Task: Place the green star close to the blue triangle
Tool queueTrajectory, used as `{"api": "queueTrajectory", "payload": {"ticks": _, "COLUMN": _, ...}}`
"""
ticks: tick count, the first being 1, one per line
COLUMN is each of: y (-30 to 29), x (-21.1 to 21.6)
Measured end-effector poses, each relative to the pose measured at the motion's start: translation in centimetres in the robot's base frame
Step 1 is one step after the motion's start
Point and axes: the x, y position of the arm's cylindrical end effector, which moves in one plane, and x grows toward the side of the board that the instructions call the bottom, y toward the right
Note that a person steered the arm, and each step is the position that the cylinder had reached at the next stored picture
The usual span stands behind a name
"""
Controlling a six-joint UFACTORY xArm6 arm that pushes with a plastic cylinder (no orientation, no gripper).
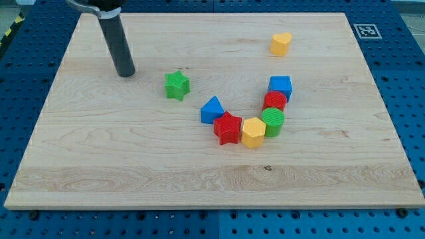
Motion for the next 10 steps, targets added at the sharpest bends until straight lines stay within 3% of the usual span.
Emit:
{"api": "queueTrajectory", "payload": {"ticks": 2, "y": 1.1, "x": 1.9}}
{"api": "queueTrajectory", "payload": {"ticks": 4, "y": 2.5, "x": -0.4}}
{"api": "queueTrajectory", "payload": {"ticks": 10, "y": 8.8, "x": 3.2}}
